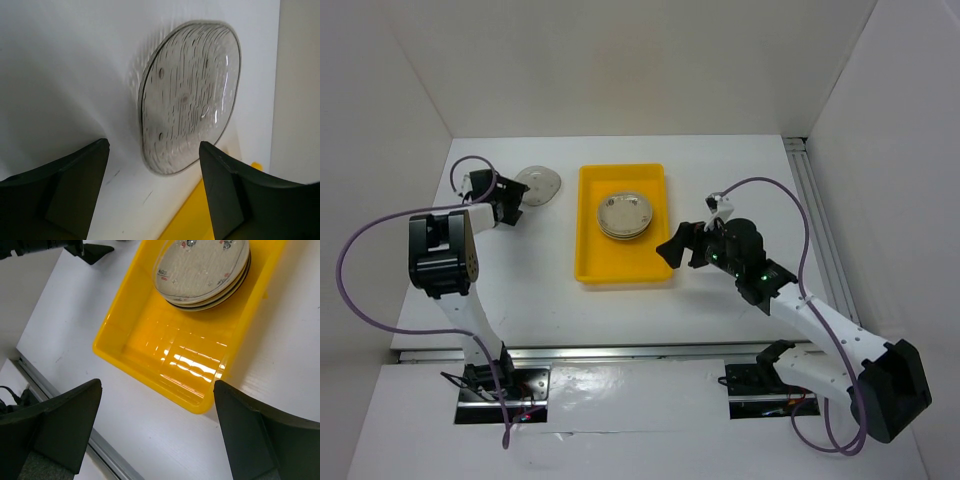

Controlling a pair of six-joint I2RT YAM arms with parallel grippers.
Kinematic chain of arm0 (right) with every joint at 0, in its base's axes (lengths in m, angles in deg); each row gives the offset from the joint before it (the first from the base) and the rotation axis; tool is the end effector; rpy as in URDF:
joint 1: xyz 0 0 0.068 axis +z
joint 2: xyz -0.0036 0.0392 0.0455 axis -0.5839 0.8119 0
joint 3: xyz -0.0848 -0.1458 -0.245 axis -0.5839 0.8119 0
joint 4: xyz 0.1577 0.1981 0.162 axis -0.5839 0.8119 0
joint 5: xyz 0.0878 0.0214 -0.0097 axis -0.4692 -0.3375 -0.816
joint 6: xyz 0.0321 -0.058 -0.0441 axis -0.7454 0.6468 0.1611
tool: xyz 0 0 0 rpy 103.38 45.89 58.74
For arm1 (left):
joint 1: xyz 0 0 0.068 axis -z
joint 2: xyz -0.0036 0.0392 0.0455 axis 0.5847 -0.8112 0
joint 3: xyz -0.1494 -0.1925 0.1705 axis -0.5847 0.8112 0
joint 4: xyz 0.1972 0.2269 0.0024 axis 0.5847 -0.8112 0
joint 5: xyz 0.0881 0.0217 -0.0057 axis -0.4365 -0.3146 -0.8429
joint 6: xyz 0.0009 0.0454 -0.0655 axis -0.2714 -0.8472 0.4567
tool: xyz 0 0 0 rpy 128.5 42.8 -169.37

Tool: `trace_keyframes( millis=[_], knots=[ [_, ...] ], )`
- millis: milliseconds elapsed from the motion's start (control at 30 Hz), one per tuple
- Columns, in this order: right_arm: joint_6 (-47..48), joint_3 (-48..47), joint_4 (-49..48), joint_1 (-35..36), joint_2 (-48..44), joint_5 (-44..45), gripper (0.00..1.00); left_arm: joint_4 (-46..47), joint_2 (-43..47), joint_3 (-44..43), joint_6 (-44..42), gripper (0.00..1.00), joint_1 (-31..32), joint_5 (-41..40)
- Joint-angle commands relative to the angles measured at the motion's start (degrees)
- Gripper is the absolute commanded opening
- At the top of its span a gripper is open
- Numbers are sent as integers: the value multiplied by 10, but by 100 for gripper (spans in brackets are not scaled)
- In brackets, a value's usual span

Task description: Place the plates into the plastic bin on the countertop

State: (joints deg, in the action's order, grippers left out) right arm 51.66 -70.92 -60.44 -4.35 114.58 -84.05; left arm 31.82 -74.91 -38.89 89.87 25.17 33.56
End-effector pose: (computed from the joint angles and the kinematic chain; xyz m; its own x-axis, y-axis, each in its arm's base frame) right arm 0.2357 0.1579 0.2594 -0.5306 0.1797 -0.8284 -0.4719 0.7492 0.4647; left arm 0.4683 0.0857 0.1281 -0.0674 -0.9576 -0.2800 -0.6061 0.2622 -0.7509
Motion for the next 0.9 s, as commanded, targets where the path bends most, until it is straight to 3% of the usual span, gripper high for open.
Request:
trace_keyframes(
  millis=[0, 67, 233, 333, 400, 500, 600, 733, 867],
  knots=[
    [-2, 1, -10, 4, -1, 5, 100, -89, -52, -27, -1, 84, -9, -16],
    [-2, -6, -4, 10, -1, 5, 100, -111, -52, -33, 4, 74, -9, -21],
    [-2, -34, 10, 10, -1, 5, 100, -170, -104, -105, -6, 61, -9, -21],
    [4, -39, 26, 10, -7, 5, 100, -202, -125, -135, -6, 42, -9, -14],
    [4, -39, 33, 10, -21, 10, 100, -209, -133, -141, -6, 41, -9, -9],
    [4, -39, 48, 10, -33, 15, 100, -217, -138, -155, -6, 26, -20, -2],
    [9, -39, 70, 10, -50, 27, 100, -230, -144, -175, -6, 2, -26, 19],
    [15, -39, 99, 10, -77, 46, 100, -230, -112, -180, -11, 0, -47, 40],
    [15, -34, 121, 10, -94, 57, 100, -196, 1, -146, -35, 0, -47, 63]
  ],
)
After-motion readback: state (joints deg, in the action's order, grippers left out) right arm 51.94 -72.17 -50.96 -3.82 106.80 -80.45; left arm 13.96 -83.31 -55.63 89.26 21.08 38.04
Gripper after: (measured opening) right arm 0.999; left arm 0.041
